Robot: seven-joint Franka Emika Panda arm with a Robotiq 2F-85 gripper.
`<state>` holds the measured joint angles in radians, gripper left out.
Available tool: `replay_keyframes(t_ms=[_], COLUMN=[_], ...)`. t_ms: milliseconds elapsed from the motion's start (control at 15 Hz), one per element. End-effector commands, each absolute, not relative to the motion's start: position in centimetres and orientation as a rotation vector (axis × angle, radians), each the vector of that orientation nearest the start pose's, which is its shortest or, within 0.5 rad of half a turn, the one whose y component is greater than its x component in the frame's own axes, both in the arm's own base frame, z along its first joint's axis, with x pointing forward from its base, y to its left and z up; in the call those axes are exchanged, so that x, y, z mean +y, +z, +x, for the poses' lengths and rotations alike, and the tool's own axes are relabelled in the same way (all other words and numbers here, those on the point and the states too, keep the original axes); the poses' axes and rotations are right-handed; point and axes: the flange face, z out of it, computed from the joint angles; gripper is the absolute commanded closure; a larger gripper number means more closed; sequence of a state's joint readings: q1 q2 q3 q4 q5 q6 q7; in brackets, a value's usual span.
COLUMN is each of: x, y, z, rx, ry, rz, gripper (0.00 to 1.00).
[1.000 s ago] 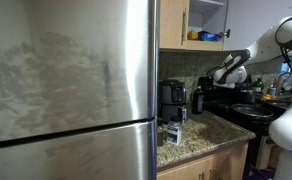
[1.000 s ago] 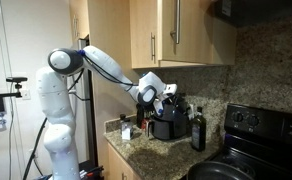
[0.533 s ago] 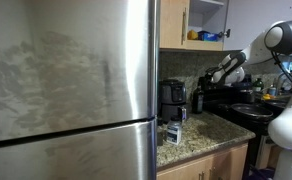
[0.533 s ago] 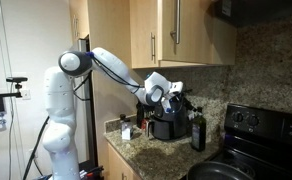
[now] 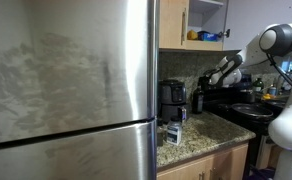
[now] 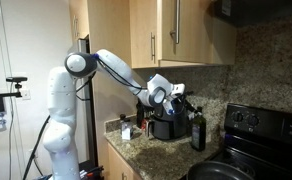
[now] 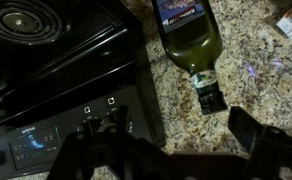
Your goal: Move the bottle that is near the stove to the left of the air fryer
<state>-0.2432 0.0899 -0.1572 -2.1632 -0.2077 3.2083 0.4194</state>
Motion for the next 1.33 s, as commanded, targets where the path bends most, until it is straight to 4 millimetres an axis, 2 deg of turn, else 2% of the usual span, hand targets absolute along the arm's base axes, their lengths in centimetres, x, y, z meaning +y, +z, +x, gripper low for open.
replay_keyframes(t_ms=[0,67,133,400,600,1000,1267], x=[-19.8,-19.5,-19.8,-19.6,-19.4,-19.9,-19.9], y=[46.6,46.7,46.6,46.7,46.3,47.3,45.7], z=[58.8,59.5,57.9,58.1,59.9,62.8,64.4], rx=[0.783,0.772,0.791,0.786,0.763,0.801,0.856], ry=[-1.449,-1.474,-1.471,-1.475,-1.498,-1.528,-1.415], rz=[-2.774,-2.758,-2.750,-2.748,-2.736,-2.707,-2.744], gripper=[0.00,0.00,0.00,0.00,0.00,0.00,0.00])
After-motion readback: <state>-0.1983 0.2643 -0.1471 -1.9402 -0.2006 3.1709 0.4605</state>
